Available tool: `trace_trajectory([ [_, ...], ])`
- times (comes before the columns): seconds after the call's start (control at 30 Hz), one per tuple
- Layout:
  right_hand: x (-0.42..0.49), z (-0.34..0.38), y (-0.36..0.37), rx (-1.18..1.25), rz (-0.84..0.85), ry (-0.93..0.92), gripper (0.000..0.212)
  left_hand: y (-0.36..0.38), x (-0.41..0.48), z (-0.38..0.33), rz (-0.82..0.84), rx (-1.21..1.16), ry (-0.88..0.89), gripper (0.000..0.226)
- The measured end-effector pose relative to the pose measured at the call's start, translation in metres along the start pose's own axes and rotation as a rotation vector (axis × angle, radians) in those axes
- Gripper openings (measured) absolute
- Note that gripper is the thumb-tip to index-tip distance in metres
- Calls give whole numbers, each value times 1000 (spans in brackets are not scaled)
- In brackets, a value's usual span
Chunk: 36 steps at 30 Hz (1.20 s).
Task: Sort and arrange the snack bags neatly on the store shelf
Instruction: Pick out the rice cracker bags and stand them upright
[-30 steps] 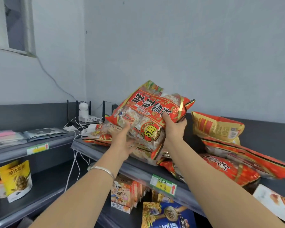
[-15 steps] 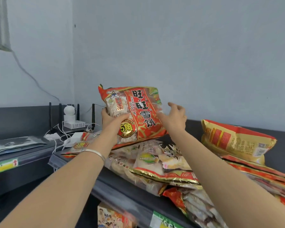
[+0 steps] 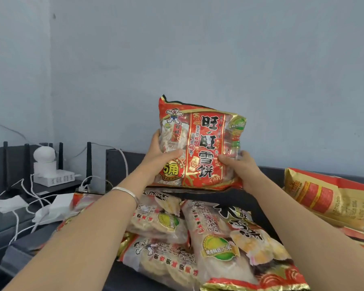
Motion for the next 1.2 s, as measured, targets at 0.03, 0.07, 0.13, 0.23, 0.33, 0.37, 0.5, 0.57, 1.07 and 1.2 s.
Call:
trace_trajectory([
  [0.03,4,-1,-5,-1,-56,-36,49,5,7,3,46,45,28,83],
  [0.07,6,-2,-10,-22,-104,-63,49,11,13,8,86,116,53,77],
  [0.13,9,-6,-17,-106,-174,-96,52,17,23,24,129,271,87,66],
  [0.23,12,-15,-16,-273,-179,-83,55,10,26,55,30,229,27,63],
  [0.33,9,-21,-4,-405,-140,-21,55,-3,23,82,-94,174,-96,69],
  [0.37,11,-28,-2,-447,-114,10,55,-4,24,90,-88,194,-139,67],
  [0.5,8,-72,-5,-626,-34,165,37,9,26,108,104,370,-296,63],
  [0.57,0,-81,-10,-686,-14,222,36,18,27,110,199,459,-314,63],
  [1.07,-37,-55,-43,-1450,-76,361,42,54,4,117,572,1015,-266,50],
  [1.2,-46,-38,-39,-1447,-59,287,34,55,-8,96,529,1175,-151,39],
])
Point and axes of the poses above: each hand's wrist, its own x-axis towards the middle knuckle, its own y-axis out of the palm, z = x × y, the point moved 6 cm from there along x, towards the middle knuckle, and after that the axes turned 3 degrees about y, right-handed, at the moved point
